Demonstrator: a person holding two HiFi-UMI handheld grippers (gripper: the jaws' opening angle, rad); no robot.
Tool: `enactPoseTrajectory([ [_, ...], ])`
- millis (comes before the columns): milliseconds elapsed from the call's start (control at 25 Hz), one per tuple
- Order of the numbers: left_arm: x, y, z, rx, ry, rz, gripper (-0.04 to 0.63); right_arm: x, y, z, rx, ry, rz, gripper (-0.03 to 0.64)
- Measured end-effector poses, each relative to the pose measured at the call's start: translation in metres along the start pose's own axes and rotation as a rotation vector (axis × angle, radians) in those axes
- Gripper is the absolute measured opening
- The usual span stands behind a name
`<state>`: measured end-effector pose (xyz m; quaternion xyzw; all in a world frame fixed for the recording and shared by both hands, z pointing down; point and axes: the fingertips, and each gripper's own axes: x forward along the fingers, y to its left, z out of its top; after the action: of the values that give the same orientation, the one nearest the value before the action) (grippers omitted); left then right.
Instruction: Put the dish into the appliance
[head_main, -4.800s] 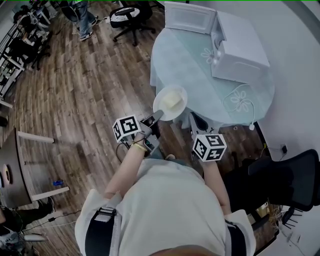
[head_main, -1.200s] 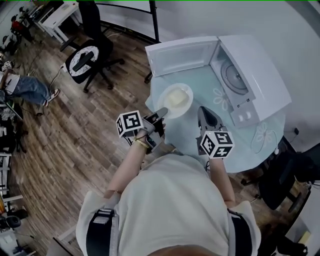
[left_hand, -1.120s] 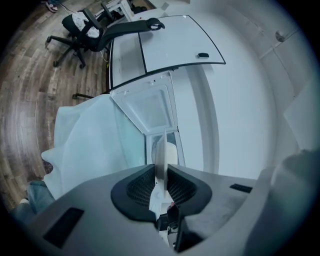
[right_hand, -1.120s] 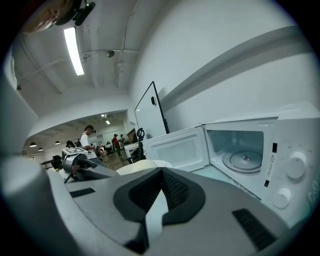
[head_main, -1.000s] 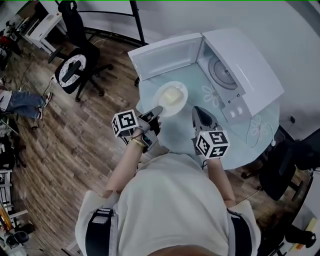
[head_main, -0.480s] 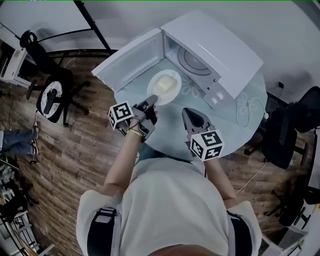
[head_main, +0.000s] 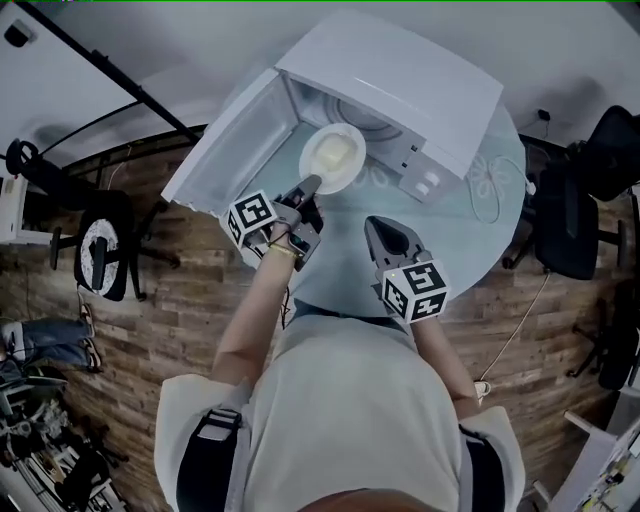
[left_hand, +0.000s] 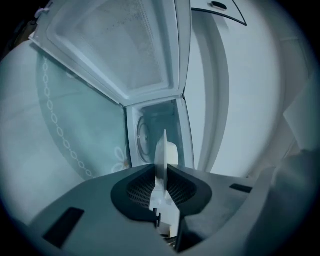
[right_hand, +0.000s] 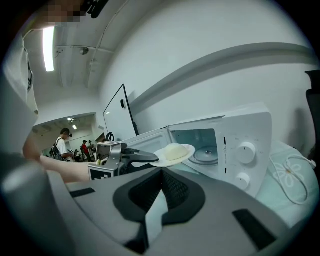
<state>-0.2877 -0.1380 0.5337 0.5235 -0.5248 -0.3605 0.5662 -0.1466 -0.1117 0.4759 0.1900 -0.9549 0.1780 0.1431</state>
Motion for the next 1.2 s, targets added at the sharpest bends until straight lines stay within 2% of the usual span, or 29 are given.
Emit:
enactPoseTrajectory([
  [280,0.033,0.014,0.014,0.037,0.077,0.011,0.055,0.013,-0.003,-0.005,0.056,0.005,-0.088,0.008],
  [680,0.076,0.043,0.038,0.028,0.144,0.040,0.055,0.031,-0.005,-0.014,0.127,0.029,-0.192,0.007],
  [1200,0.117,0.068,0.058,-0.002,0.187,0.048,0.055,0.052,-0.004,-0.026,0.184,0.052,-0.291,0.008],
])
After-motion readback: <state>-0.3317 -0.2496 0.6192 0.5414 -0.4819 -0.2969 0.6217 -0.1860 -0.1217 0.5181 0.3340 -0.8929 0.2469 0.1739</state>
